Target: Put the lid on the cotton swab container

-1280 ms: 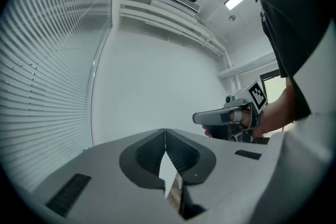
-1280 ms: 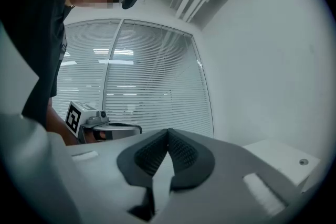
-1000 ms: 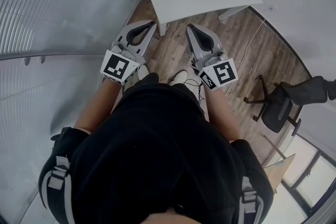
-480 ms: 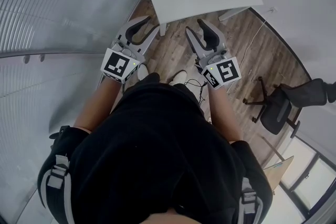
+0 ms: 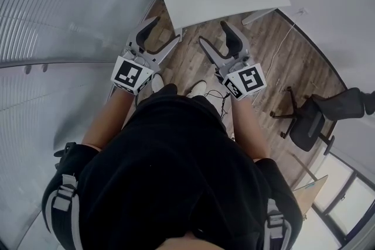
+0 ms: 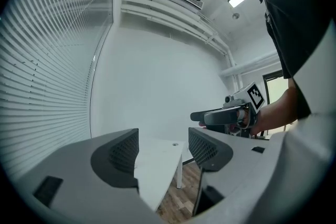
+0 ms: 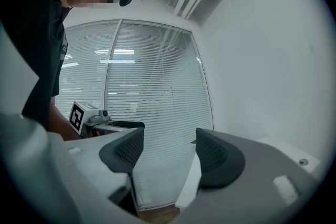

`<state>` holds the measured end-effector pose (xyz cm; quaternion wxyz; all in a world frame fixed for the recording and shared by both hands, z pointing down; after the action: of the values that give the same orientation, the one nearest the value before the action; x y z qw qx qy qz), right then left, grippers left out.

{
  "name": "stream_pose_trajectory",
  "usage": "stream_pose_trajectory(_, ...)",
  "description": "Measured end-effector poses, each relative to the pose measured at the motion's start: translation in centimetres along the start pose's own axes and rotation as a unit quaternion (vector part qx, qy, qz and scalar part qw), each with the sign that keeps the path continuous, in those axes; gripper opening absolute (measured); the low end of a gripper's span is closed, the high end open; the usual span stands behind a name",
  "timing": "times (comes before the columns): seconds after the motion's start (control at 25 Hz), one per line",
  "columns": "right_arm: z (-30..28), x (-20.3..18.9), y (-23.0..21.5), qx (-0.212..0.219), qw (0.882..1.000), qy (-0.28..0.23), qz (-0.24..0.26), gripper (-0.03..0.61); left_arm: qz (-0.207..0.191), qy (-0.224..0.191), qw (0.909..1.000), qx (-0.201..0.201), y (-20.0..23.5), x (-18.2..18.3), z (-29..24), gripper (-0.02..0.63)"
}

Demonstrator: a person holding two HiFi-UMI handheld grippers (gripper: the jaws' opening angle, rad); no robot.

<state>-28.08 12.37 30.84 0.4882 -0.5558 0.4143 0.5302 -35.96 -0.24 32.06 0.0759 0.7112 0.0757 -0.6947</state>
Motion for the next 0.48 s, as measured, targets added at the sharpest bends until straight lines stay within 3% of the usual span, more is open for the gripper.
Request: stream_pose_trajectory(0.48, 3.3, -0.4, -4.0, 0.007, 1.000, -0.006, -0.017, 0.316, -0.007, 0.018, 0.9996, 0.022, -3.1, -1.0, -3.3, 0.311)
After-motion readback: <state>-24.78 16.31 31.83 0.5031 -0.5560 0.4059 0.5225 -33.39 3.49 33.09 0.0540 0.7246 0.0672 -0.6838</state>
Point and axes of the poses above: the fingertips, and each gripper's own axes: z backward along the fingers, y to its left, x out of its top, the point moved 3 cm from there along z, backward along the fingers, and after that the axes turned 3 degrees about -y, right-handed, at the moved point
